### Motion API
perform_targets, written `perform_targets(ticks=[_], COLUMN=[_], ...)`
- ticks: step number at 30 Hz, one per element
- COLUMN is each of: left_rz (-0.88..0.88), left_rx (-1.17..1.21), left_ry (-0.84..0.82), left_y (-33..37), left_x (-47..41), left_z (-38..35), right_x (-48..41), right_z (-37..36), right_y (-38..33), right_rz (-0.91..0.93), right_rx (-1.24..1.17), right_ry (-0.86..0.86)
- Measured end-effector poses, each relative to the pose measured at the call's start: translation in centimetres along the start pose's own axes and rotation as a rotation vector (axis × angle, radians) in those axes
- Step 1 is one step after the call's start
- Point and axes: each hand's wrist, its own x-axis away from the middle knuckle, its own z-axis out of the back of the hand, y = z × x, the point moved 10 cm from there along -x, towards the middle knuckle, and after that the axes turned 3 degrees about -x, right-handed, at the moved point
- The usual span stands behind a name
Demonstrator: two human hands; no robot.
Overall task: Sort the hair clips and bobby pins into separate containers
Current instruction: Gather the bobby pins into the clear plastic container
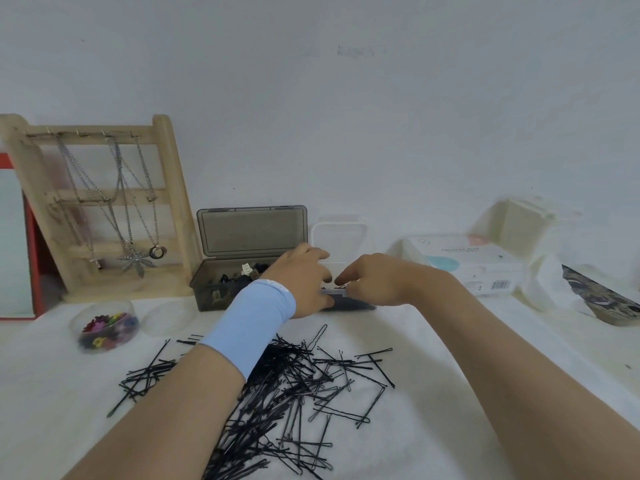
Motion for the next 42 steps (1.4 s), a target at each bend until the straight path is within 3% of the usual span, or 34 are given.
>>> perform_targets(ticks=[6,10,14,16,21,23,28,36,40,42], left_rz=[0.003,-0.031,-0.01,0.021,0.051,0.072,-0.045,-0.049,-0.07,-0.074], left_rx=[0.076,0.101,0.204,0.25,0.155,0.09,0.399,0.262,0.312,0.335], left_ry=[-0.004,0.13,0.263,0.21,-0.211,-0.328,-0.328,-0.276,-0.173,-0.204], left_y=[0.0,0.2,-0.1,-0.2,1.3,1.5,3.2,3.6,2.9,2.7], left_x=[0.6,0.9,2.9,4.2,6.7,7.9,9.9,10.3,9.5,9.7], left_z=[-0.1,1.3,4.0,4.3,0.0,-1.9,-2.3,-2.6,-1.8,-1.7], right_x=[0.4,1.1,2.5,3.5,4.8,5.9,5.9,6.8,8.0,8.2], right_z=[-0.1,0.0,3.6,4.0,-2.5,-3.6,-4.6,-2.9,-3.9,-4.6], right_y=[-0.2,-0.8,-2.1,-3.4,-3.8,-2.8,-2.8,-4.2,-2.1,-2.4], right_rz=[-0.016,-0.003,0.062,0.086,0.019,-0.066,-0.051,0.019,-0.163,-0.158], right_rx=[0.149,0.088,-0.006,-0.036,0.274,0.331,0.363,-0.086,0.193,0.296], right_ry=[-0.051,-0.044,0.18,0.164,-0.269,-0.348,-0.309,-0.237,-0.391,-0.408])
